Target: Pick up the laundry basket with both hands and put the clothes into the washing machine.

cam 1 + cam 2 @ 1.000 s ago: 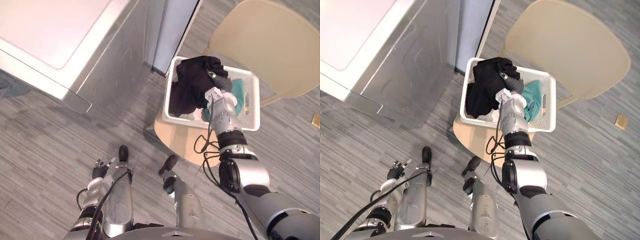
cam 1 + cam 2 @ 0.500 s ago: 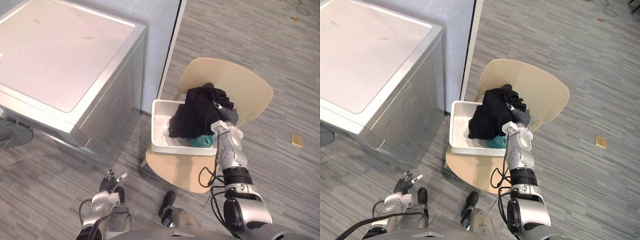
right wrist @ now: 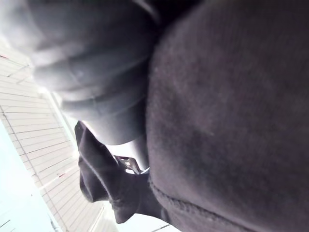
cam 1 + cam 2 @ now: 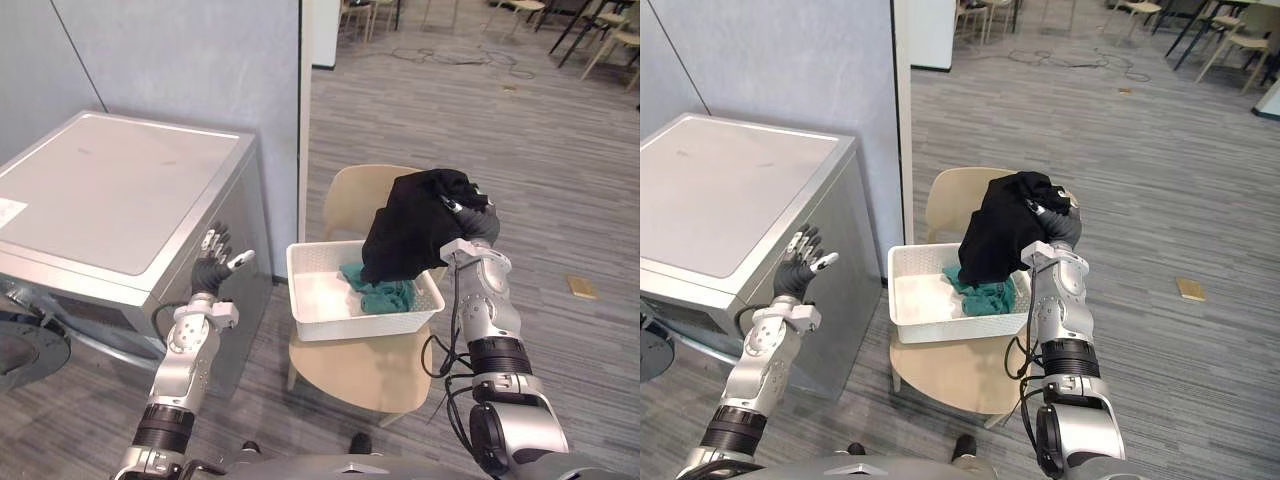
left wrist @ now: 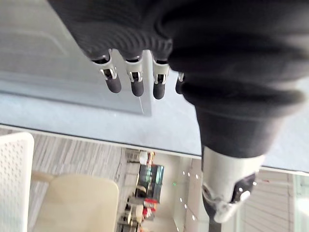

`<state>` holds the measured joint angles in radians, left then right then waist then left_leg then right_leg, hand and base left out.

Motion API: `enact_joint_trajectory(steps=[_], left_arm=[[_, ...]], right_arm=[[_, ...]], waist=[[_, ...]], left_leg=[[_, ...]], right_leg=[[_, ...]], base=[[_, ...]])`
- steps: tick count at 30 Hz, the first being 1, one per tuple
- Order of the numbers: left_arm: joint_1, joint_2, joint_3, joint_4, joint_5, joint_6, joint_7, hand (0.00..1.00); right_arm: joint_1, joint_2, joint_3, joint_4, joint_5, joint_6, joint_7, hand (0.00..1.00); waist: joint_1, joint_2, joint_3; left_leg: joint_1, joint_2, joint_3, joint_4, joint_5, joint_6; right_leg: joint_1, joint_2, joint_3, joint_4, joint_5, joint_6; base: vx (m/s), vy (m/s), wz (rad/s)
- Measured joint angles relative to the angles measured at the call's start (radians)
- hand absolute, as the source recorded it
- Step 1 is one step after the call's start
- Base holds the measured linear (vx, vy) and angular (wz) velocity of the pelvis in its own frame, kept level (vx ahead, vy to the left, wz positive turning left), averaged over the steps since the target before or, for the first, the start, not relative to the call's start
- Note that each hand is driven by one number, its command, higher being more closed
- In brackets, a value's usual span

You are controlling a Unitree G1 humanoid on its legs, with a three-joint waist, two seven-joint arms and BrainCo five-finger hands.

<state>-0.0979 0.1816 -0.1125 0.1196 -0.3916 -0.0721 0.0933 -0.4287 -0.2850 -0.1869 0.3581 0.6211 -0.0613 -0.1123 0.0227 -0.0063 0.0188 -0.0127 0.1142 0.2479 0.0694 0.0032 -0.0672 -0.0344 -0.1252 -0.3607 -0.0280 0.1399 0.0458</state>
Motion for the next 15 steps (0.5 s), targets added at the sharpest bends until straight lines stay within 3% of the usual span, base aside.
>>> enact_joint_trajectory(steps=[6, 15], left_arm=[[-0.048, 0.001, -0.101, 0.029, -0.018, 0.001, -0.032, 0.00], [-0.229, -0.031, -0.256, 0.291, -0.007, 0.045, -0.035, 0.00]], right_arm=[[0.045, -0.002, 0.030, -0.068, 0.000, 0.027, 0.004, 1.00], [0.076, -0.001, 0.119, -0.157, 0.002, 0.044, 0.029, 1.00]], waist=[[-0.022, 0.006, -0.013], [-0.052, 0.009, -0.019]], left_leg=[[0.018, -0.003, 0.002, -0.021, -0.002, -0.002], [0.038, -0.003, 0.001, -0.058, 0.018, -0.011]], right_leg=[[0.001, 0.003, 0.024, -0.012, 0.004, -0.003], [-0.005, 0.015, 0.051, -0.026, 0.014, -0.002]], base=[[-0.04, 0.016, -0.11], [0.00, 0.000, -0.08]])
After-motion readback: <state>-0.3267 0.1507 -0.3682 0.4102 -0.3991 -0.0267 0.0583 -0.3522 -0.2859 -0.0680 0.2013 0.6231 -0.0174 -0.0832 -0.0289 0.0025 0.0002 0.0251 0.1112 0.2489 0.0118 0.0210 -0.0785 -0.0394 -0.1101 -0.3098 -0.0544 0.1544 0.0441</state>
